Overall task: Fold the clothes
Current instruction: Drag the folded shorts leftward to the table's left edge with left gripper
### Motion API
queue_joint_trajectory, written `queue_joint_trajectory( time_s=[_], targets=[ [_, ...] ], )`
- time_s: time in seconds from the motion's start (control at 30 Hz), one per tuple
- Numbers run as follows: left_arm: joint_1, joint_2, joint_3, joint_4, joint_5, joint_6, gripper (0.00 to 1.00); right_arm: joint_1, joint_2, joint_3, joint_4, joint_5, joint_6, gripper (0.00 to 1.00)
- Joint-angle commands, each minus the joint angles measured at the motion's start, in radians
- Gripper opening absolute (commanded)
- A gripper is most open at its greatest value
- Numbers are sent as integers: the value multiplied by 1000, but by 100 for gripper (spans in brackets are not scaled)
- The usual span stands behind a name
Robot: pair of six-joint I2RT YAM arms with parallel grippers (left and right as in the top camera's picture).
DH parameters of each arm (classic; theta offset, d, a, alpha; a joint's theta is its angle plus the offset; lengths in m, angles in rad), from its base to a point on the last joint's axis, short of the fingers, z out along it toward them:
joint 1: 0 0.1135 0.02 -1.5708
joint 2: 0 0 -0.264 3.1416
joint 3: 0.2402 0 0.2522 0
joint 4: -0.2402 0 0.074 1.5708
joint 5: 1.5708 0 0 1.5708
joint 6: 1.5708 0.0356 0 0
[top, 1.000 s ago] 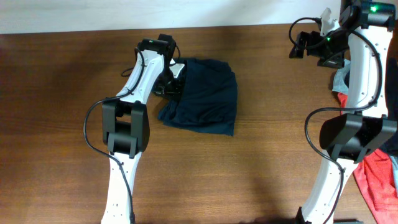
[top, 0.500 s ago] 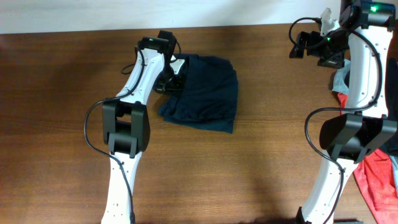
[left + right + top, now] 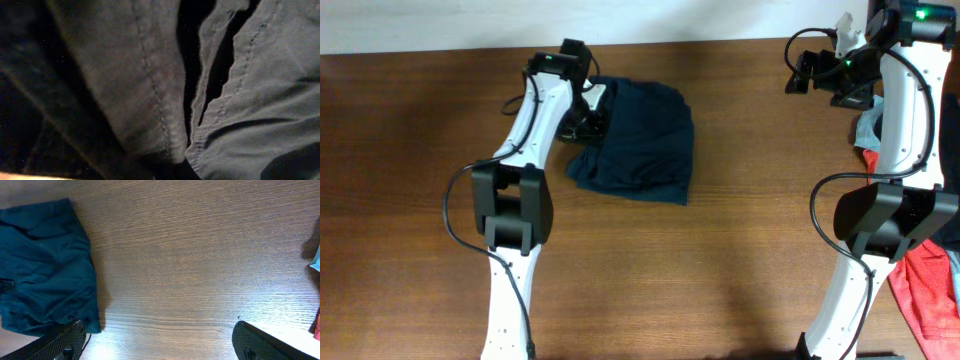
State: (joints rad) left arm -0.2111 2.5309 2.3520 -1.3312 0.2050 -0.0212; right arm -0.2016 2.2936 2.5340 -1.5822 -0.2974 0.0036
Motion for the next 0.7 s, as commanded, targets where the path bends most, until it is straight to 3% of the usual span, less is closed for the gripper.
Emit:
queue_joint_trajectory(
  time_s=[0.0, 0.33, 0.67],
  targets=[
    [33, -48, 21, 15, -11, -39, 1, -2, 1, 2, 0, -2, 2, 99],
    [165, -66, 21, 66, 91, -135, 1, -2, 1, 2, 0, -2, 2, 99],
    [373, -134, 21, 177, 167, -322, 1, -2, 1, 2, 0, -2, 1, 99]
  ],
)
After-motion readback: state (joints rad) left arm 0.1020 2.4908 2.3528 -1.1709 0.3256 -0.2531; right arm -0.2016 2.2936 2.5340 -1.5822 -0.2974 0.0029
